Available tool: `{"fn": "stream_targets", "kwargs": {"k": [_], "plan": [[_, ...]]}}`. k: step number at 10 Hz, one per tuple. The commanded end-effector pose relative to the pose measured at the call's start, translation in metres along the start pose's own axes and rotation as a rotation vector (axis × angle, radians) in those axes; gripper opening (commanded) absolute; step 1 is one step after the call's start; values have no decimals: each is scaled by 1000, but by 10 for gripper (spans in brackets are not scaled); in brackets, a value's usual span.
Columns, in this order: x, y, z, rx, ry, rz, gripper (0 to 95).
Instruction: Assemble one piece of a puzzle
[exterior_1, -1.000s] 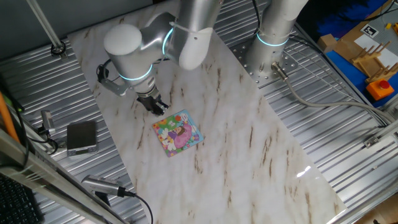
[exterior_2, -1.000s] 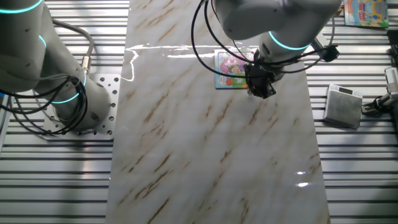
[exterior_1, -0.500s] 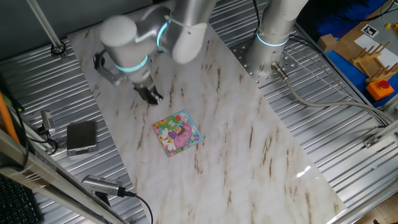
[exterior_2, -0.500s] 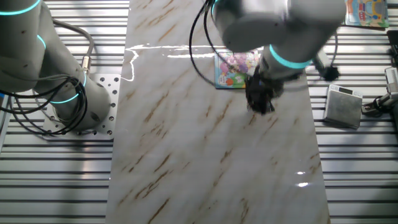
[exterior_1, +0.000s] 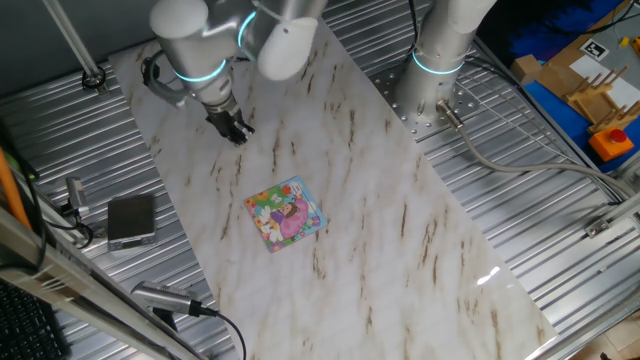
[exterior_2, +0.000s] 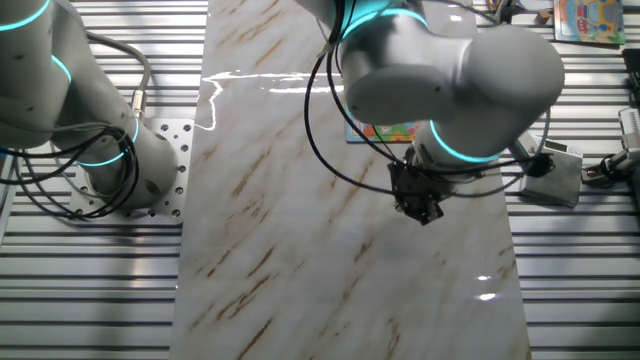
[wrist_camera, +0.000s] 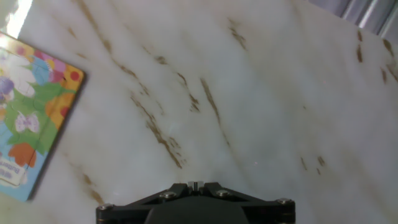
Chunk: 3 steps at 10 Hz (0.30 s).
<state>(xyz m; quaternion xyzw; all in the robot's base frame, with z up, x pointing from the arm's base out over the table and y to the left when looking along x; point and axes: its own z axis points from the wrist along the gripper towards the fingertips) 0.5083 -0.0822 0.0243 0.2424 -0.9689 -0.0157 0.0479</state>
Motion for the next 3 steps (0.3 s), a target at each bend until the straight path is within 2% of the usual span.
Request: {"fn": "stream_targets", "kwargs": {"k": [1,3], "plan": [[0,0,0,3,0,-2,0],[0,0,1,4,1,-6,0]]}}
